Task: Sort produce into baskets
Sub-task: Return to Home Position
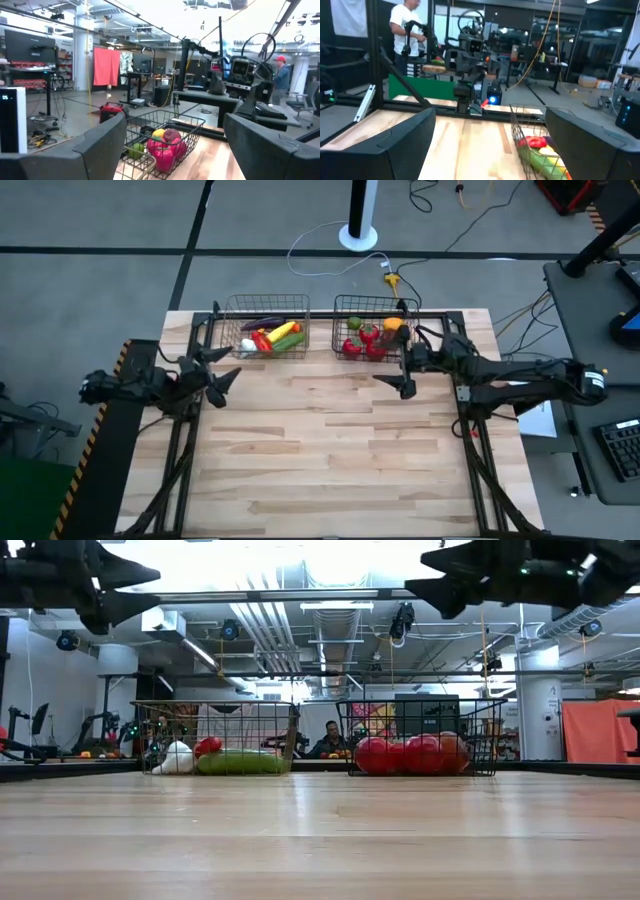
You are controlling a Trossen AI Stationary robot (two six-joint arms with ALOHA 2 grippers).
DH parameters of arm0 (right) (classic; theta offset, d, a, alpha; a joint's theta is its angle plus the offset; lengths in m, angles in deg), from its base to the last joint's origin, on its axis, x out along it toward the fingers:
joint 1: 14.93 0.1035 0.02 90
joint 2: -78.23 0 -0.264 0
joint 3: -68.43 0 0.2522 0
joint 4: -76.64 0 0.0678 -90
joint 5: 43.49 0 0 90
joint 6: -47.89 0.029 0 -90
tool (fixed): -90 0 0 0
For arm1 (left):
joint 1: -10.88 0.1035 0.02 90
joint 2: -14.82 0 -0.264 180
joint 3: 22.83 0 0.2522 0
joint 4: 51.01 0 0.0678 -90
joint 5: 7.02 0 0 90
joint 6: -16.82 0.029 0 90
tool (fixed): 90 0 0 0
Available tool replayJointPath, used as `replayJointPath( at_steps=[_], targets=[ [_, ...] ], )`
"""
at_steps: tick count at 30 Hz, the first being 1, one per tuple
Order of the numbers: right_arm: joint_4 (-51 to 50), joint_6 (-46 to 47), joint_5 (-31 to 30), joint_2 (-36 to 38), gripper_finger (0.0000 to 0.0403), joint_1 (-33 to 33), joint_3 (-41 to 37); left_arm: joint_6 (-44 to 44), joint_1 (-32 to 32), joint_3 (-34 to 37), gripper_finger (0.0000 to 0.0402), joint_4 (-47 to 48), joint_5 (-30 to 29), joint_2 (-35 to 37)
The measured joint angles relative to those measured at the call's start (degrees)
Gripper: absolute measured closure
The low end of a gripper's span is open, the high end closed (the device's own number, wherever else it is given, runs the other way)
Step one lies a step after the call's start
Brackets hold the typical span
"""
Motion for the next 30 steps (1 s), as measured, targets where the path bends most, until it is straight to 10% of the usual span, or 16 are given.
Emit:
replayJointPath(
  at_steps=[30],
  targets=[
    [0.37, 6.64, -0.27, 34.38, 0.0035, -5.99, -23.19, -1.56, 0.09, 6.44, 0.0086, 2.36, -1.51, 1.53]
  ],
)
